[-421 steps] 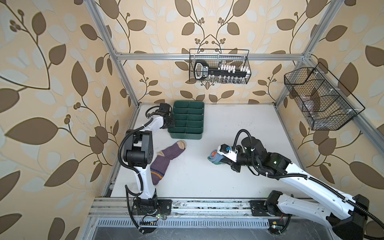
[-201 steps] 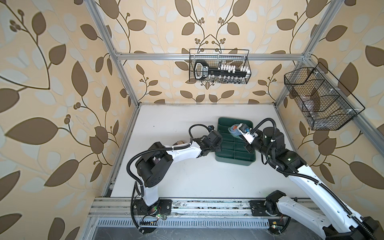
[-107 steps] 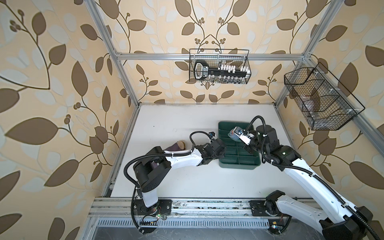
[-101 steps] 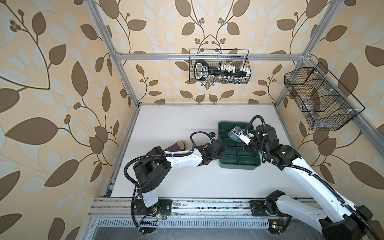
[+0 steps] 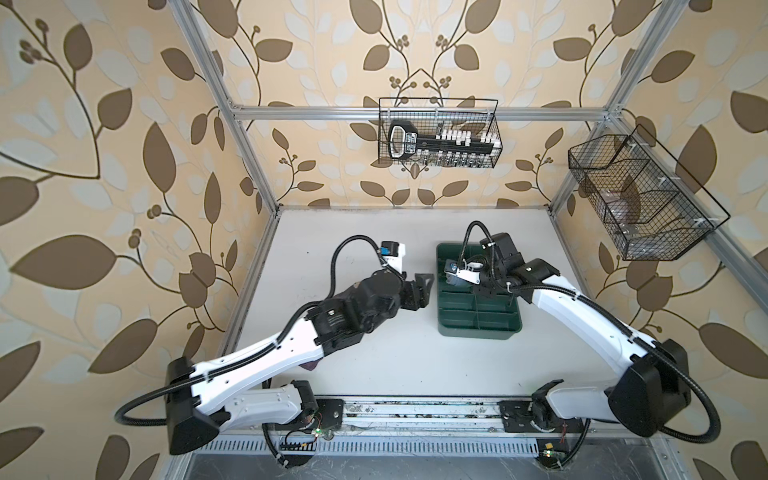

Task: Roll the socks
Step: 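Lower the rolled sock into a tray compartment with the right gripper while the left withdraws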

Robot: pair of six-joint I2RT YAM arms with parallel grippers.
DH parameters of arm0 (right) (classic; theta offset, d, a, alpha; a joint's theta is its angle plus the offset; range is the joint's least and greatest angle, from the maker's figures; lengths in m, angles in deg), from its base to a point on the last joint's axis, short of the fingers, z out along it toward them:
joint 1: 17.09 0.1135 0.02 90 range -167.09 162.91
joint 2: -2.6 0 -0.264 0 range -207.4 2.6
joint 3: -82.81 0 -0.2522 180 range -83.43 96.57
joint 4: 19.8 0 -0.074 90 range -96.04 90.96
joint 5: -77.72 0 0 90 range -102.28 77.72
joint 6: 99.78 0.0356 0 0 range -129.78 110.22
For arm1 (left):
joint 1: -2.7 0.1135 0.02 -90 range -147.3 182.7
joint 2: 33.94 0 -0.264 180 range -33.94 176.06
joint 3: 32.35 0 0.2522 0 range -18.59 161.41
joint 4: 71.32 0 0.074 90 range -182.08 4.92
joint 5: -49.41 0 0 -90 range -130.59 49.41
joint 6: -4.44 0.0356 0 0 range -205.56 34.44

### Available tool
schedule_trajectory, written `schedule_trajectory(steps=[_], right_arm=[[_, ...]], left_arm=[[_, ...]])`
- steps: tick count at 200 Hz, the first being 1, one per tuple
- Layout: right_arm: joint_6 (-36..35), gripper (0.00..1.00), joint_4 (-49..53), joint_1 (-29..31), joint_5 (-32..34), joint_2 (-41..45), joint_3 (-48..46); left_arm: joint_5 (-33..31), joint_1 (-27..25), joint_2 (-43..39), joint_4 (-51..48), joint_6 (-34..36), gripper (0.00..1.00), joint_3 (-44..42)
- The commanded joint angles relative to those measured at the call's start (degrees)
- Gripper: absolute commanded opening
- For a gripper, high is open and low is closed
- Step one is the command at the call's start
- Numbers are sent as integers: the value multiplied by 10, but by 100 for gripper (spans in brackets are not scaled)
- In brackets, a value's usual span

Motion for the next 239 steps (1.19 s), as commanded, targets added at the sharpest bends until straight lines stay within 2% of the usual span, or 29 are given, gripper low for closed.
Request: schedule_trajectory(steps=[1,30,70,125,178,208,239], right_arm=[[-65,0,31,9,26,-39,21],[-81,0,42,8,17,-86,23],[-49,0,61,13,27,-142,76],[-29,0,8,5,25,-128,119],[-23,0,-55,10,68,-153,70],[-22,0,-40,18,53,-159,33],[-34,0,19,17,17,-162,24]], left_arm=[[-86,0,-54,-73,60,82,-53],[-100,0,-120,-93,55,85,-102],[-99,1,-153,-124,54,87,-120],[-109,0,-174,-132,60,91,-129],[-111,1,-167,-127,60,92,-131],[-115,0,-168,-128,60,92,-136],[-117,0,-163,-124,63,93,-137]])
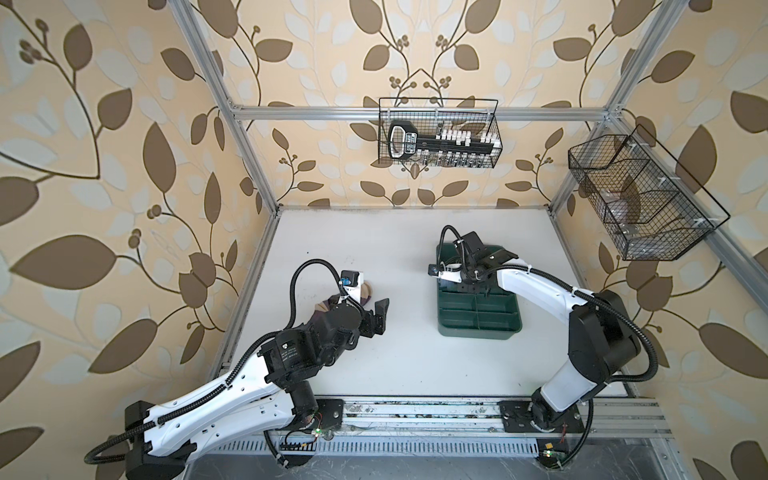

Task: Roll the socks
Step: 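Lower the rolled sock into a tray compartment with the right gripper while the left withdraws, then open the right gripper and lift it out of the green tray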

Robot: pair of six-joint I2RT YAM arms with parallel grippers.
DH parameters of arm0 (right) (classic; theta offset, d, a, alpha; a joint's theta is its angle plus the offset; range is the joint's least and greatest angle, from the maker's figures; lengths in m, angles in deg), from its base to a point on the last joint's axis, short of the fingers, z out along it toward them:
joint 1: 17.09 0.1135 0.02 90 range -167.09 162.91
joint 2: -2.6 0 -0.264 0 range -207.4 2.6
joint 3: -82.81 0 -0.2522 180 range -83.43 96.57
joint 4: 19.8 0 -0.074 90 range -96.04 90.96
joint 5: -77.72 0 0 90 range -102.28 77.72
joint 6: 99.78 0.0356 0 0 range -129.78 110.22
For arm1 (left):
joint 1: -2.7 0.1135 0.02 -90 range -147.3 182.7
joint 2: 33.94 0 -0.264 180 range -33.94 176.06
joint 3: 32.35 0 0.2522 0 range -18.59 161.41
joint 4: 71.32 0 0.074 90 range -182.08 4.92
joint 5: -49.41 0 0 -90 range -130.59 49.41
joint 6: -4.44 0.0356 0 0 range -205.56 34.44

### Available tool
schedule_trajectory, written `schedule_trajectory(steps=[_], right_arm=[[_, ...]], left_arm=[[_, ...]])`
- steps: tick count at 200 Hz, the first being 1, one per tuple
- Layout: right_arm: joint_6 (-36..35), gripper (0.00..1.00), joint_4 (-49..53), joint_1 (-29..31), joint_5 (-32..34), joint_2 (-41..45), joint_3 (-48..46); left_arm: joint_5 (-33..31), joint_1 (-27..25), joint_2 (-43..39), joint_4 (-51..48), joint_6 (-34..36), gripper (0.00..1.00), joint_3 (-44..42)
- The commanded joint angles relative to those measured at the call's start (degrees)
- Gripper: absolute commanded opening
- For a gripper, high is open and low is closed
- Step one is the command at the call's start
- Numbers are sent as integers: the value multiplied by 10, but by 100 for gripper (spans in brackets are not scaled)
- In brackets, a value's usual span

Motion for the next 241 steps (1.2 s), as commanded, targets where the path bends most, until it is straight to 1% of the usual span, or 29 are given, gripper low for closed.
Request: schedule_trajectory(steps=[1,24,40,49,95,149,191,220,241], right_arm=[[-12,0,56,2,-39,-6,-9],[-47,0,123,-9,-90,-16,4],[-61,0,178,-20,-132,-37,27],[-61,0,202,-24,-149,-50,56],[-47,0,298,-28,-189,-127,122],[-41,0,330,-26,-157,-197,184],[-22,0,294,-17,-124,-232,193],[-11,0,247,-14,-106,-231,173],[-11,18,195,-8,-85,-213,139]], left_arm=[[-24,0,3,8,9,93,-9],[-20,0,6,11,9,93,-11],[-19,1,7,12,10,93,-11],[-17,0,6,13,13,93,-10],[-23,0,-12,5,20,95,-13],[-27,0,-18,4,23,96,-19],[-31,0,-8,3,24,97,-18],[-37,0,-2,0,24,97,-15],[-38,0,7,0,23,97,-14]])
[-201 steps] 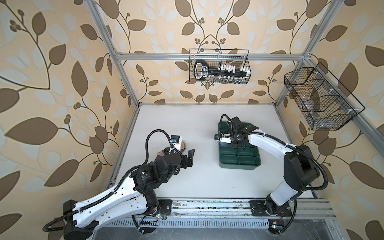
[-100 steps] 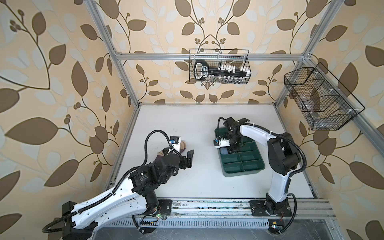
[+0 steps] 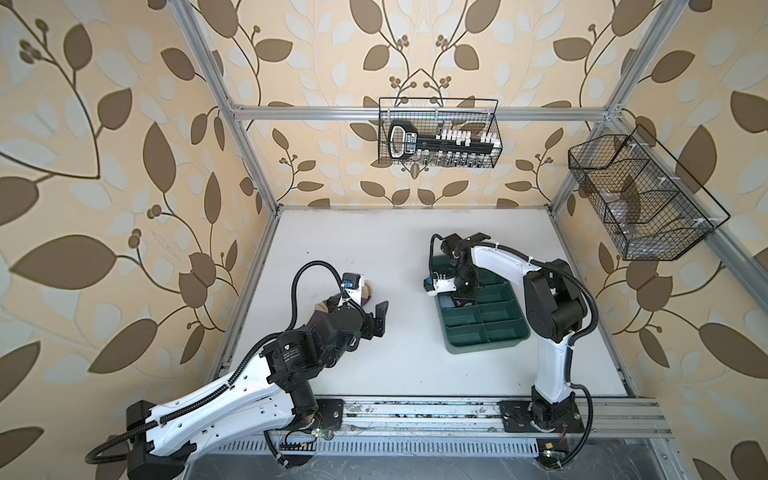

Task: Roll the socks
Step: 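Open the right gripper and lift it out of the green tray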

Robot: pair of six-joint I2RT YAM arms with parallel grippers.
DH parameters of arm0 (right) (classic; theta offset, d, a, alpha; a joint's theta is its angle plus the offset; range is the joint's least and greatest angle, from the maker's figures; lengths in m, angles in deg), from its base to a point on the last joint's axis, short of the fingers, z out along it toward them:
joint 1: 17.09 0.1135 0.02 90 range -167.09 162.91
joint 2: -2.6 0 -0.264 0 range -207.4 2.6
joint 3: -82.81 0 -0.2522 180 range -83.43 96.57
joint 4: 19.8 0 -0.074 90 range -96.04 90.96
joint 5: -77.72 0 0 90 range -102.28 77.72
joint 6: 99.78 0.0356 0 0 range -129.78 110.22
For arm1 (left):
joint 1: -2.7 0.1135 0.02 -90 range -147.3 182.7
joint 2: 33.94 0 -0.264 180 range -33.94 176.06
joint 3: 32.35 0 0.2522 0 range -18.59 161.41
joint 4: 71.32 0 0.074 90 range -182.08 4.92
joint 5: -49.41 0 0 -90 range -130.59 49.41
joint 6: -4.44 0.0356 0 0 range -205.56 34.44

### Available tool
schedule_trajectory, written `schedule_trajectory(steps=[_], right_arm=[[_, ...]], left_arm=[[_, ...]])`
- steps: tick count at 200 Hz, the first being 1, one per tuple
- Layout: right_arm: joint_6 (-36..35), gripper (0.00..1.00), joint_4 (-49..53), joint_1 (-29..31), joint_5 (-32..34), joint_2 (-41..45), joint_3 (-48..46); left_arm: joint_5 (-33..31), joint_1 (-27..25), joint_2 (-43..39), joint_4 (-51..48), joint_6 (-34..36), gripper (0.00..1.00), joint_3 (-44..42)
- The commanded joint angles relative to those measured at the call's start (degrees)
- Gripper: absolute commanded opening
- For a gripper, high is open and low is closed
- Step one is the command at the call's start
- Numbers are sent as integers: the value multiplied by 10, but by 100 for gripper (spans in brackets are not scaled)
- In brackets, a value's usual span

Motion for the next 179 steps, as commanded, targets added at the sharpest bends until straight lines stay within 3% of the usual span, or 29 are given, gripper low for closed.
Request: schedule_trajectory(steps=[1,25,85,90,93,147,168,179], right_arm=[[6,19,-99,8,41,-11,-44],[0,40,-124,8,37,12,-64],[-20,68,-97,5,-4,66,-54],[-19,95,-94,4,-9,70,-51],[-20,99,-93,3,-12,73,-51],[16,100,-128,-5,-53,164,-35],[83,100,-192,-12,-56,233,-31],[159,100,-249,-20,-57,276,-34]], left_arm=[[-26,0,7,0,5,97,4],[-23,0,17,-3,1,97,9],[-15,1,36,-3,-11,96,10],[-14,0,38,-2,-11,96,10],[-14,0,39,-3,-12,96,11],[-46,1,33,-24,-29,97,16],[-72,1,13,-32,-34,99,16],[-98,1,0,-34,-46,99,16]])
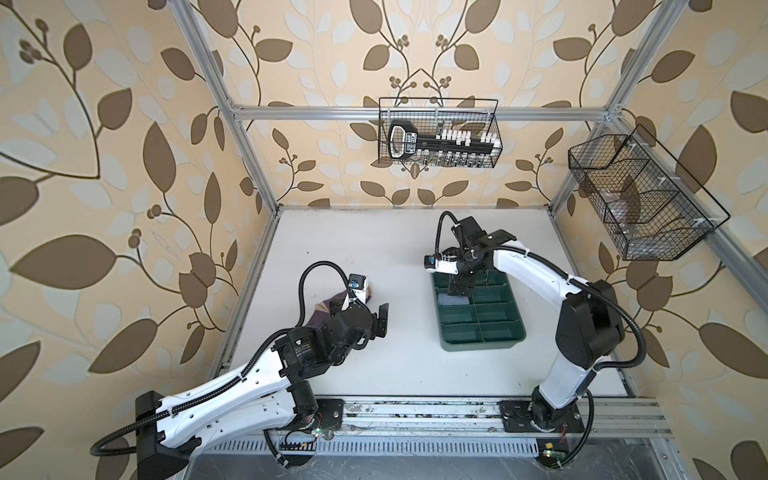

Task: Roll the socks

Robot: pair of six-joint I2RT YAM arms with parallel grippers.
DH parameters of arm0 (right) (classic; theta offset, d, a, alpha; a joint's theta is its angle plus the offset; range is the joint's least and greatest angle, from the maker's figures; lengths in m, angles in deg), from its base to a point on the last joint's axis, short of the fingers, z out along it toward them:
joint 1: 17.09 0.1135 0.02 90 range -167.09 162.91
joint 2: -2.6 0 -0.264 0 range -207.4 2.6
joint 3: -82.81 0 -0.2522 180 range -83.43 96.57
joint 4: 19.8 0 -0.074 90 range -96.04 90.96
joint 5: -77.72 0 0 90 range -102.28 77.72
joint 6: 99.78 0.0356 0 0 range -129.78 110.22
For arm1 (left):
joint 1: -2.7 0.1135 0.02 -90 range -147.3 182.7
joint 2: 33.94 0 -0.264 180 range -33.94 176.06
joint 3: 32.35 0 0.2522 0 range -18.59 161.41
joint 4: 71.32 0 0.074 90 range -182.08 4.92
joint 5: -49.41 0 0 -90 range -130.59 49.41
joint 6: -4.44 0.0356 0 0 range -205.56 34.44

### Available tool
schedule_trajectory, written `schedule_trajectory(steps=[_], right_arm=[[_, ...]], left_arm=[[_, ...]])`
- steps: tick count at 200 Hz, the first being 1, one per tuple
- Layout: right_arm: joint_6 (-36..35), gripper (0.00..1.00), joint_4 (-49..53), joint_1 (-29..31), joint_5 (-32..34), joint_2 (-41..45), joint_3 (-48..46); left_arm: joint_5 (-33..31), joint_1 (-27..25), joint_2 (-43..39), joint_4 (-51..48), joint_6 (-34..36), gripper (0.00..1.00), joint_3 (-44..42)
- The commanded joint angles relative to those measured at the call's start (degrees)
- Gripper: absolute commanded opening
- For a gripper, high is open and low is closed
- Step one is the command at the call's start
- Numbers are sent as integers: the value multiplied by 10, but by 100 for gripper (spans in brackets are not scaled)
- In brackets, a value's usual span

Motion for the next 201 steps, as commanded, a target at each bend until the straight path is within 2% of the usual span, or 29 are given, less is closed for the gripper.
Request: schedule_trajectory(steps=[1,20,29,43,57,72,80,88,101,114,125,147,162,186,201], right_arm=[[126,100,-101,-15,-24,106,3],[349,100,-232,-18,69,185,-8],[458,100,-273,-25,76,222,-18],[590,100,-335,-56,-17,286,-78],[714,100,-473,-79,-131,351,-205],[823,100,-666,-82,-160,416,-354],[859,100,-730,-84,-146,452,-415],[873,100,-764,-86,-129,485,-455],[876,100,-735,-89,-104,527,-475],[825,100,-660,-89,-129,544,-456],[786,93,-594,-89,-151,544,-433],[752,84,-466,-72,-131,529,-394],[720,77,-388,-25,-67,509,-375],[707,71,-281,93,106,446,-336],[727,68,-219,158,221,380,-300]], left_arm=[[-73,0,-33,-10,-29,99,16],[-120,1,-66,-20,-55,99,24],[-134,0,-83,-41,-90,99,34],[-164,0,-111,-100,-158,99,51],[-155,0,-142,-94,-154,99,46],[-148,0,-167,-98,-155,99,44],[-145,1,-174,-110,-158,99,46],[-140,0,-178,-124,-160,99,51],[-131,1,-176,-156,-164,99,64],[-126,1,-168,-190,-168,99,78],[-127,0,-160,-217,-177,99,89],[-128,1,-143,-254,-195,99,103],[-128,0,-127,-270,-215,98,109],[-126,1,-77,-303,-261,96,131],[-117,1,-34,-325,-280,96,153]])
